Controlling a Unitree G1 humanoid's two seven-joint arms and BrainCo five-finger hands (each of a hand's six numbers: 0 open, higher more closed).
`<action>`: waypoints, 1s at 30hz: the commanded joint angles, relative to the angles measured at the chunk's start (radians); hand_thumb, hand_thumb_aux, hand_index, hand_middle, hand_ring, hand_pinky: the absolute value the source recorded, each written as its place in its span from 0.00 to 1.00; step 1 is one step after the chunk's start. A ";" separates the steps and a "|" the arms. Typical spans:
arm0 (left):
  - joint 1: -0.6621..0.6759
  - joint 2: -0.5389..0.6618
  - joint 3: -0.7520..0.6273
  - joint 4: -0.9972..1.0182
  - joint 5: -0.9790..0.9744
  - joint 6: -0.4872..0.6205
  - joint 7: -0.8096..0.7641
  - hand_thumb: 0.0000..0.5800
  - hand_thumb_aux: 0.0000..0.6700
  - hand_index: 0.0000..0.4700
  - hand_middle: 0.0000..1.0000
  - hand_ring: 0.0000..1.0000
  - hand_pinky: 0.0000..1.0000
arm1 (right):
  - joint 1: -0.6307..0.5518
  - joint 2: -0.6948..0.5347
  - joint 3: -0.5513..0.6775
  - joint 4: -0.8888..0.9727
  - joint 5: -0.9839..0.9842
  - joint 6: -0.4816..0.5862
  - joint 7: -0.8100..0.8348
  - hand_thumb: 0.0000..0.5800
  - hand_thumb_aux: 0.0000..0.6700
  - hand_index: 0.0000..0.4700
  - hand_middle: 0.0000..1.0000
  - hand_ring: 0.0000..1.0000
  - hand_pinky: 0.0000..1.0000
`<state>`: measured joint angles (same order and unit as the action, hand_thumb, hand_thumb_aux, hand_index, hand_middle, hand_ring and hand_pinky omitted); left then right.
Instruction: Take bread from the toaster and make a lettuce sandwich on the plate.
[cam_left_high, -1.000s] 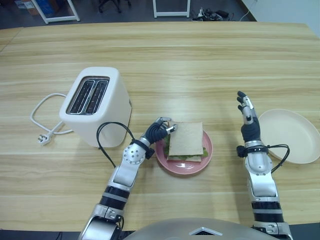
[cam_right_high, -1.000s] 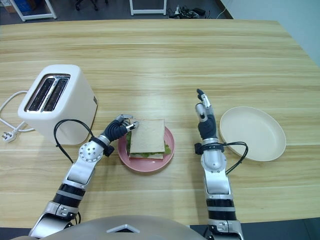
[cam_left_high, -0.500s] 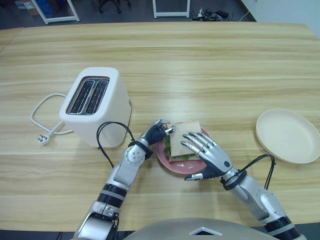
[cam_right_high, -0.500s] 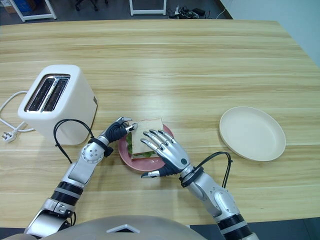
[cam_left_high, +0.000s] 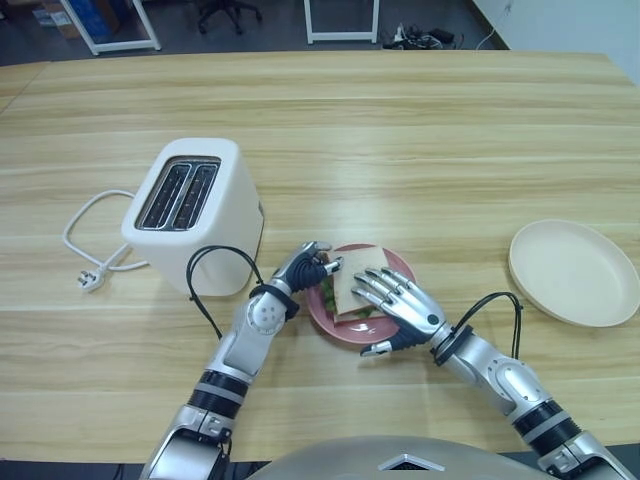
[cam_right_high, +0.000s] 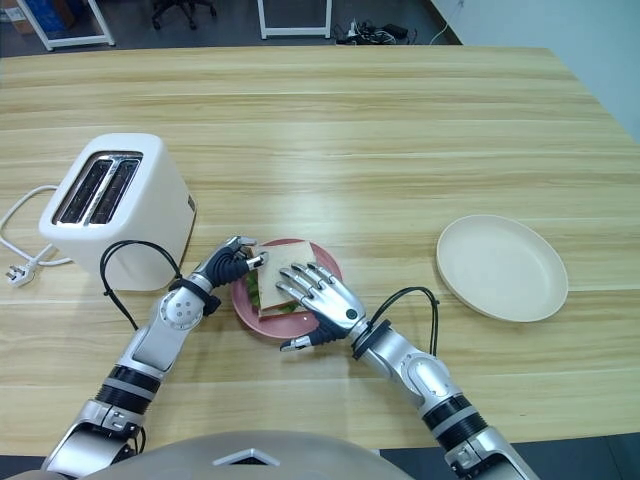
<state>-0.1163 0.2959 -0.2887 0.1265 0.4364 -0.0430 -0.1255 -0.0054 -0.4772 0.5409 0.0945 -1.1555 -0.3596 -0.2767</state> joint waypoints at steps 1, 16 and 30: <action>0.014 -0.003 -0.030 -0.125 0.141 -0.012 0.107 0.00 0.00 0.00 0.00 0.00 0.00 | 0.094 -0.098 0.096 0.135 -0.028 0.010 0.219 0.00 0.00 0.00 0.00 0.00 0.00; 0.186 -0.078 0.170 -0.226 -0.031 -0.137 0.336 0.00 0.00 0.00 0.00 0.00 0.00 | 0.096 -0.120 -0.212 -0.101 0.428 -0.082 0.069 0.00 0.00 0.00 0.00 0.00 0.00; 0.480 0.342 0.144 -0.597 -0.315 -0.113 -0.368 1.00 1.00 1.00 1.00 1.00 1.00 | 0.604 -0.461 -0.739 -0.373 1.138 -0.242 0.599 1.00 1.00 1.00 1.00 1.00 1.00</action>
<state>0.2816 0.5273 -0.0981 -0.4189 0.0455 -0.2260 -0.3729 0.4290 -0.8388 -0.0995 -0.2893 0.0223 -0.6153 0.1828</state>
